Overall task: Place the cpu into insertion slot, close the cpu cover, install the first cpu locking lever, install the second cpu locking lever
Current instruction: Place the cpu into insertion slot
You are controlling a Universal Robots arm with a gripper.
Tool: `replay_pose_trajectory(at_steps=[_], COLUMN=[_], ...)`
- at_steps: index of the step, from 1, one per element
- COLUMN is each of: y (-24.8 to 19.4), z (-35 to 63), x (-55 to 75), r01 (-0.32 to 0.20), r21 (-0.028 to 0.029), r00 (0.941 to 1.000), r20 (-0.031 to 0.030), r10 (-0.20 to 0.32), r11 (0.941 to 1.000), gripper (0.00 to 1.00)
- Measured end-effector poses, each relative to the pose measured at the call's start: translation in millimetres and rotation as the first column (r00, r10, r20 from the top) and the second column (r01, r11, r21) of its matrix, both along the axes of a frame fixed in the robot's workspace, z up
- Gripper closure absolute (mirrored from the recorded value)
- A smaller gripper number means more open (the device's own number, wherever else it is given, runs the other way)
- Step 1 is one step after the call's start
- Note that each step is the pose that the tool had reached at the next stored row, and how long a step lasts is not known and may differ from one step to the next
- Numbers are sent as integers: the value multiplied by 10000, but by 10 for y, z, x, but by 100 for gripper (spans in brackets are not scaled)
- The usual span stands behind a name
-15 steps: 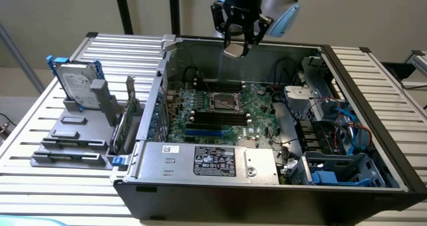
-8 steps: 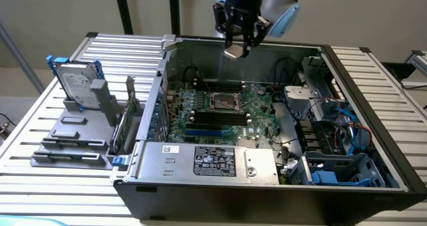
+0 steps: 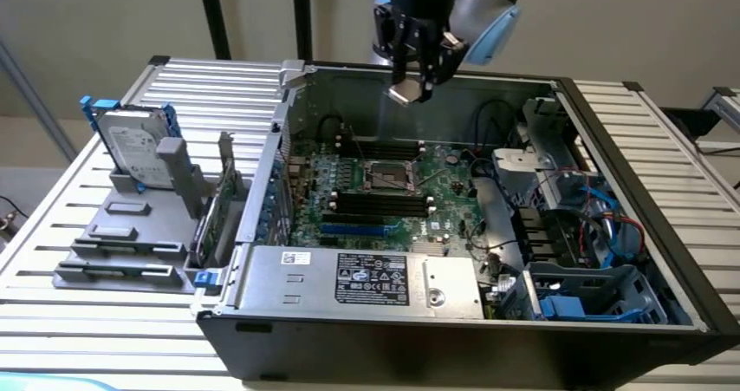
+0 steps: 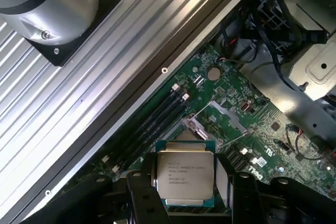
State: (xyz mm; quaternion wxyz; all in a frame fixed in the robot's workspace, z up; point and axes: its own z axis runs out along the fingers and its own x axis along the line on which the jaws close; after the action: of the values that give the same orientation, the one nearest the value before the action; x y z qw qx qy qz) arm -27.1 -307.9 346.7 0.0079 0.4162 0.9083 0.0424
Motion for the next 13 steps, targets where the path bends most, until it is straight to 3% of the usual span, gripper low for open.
replay_pose_trajectory(at_steps=[3,7,13], y=[0,0,0], z=[-10,-24,-45], x=[0,0,0], r01=[545,1261,2333], r21=[0,0,0], r00=[9985,9920,9724], r20=[0,0,0], r10=[-545,-1261,-2333], r11=[9985,9920,9724], gripper=[45,45,45])
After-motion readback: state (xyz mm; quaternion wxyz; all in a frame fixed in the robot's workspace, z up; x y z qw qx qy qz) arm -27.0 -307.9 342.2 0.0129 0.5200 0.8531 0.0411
